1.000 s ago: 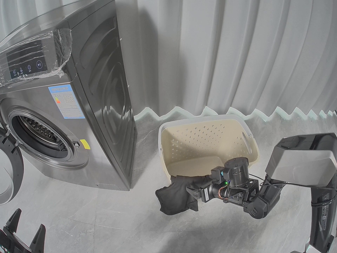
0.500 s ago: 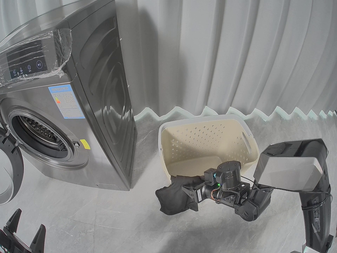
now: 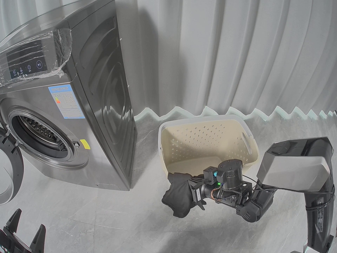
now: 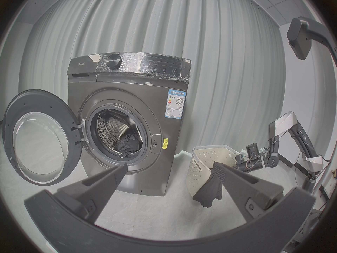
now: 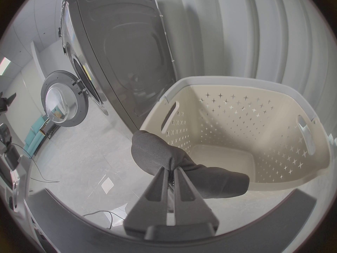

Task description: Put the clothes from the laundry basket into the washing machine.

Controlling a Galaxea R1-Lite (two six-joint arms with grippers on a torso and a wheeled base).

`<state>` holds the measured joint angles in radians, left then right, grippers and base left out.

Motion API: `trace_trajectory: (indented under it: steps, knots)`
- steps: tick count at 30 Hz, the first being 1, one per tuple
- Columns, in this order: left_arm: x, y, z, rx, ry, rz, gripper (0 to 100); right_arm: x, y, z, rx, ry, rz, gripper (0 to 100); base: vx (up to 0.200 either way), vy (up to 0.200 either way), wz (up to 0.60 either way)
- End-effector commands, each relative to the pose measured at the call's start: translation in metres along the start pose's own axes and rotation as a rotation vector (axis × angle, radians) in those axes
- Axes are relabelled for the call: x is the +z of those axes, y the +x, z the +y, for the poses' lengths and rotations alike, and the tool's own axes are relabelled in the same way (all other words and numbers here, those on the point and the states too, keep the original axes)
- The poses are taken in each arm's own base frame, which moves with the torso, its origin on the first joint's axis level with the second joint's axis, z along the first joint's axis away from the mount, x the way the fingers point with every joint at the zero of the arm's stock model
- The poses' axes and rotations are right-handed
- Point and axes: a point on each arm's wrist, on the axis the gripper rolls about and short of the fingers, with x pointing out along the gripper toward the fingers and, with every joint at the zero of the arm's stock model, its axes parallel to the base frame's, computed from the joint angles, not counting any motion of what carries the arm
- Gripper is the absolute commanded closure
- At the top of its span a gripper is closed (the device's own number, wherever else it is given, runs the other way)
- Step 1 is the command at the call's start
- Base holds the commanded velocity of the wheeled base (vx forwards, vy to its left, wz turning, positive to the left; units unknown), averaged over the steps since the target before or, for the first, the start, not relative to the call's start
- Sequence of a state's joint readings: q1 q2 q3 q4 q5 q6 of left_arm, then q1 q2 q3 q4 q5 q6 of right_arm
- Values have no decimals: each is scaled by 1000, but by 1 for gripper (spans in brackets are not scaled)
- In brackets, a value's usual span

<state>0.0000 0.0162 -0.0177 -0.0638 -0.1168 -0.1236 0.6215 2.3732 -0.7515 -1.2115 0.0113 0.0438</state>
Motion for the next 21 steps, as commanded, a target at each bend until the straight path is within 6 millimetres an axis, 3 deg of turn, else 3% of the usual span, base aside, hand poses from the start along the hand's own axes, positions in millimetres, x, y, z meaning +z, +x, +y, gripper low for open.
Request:
trace_trajectory:
  steps: [1, 13, 21]
  knots:
    - [-4, 0, 0, 0, 0, -2, 0, 17, -12, 5, 10, -1, -48, 100, 0, 0, 0]
    - [-4, 0, 0, 0, 0, -2, 0, 68, -73, 8, 1, 27, -237, 100, 0, 0, 0]
    - [-4, 0, 0, 0, 0, -2, 0, 118, -134, 11, 9, 45, -461, 100, 0, 0, 0]
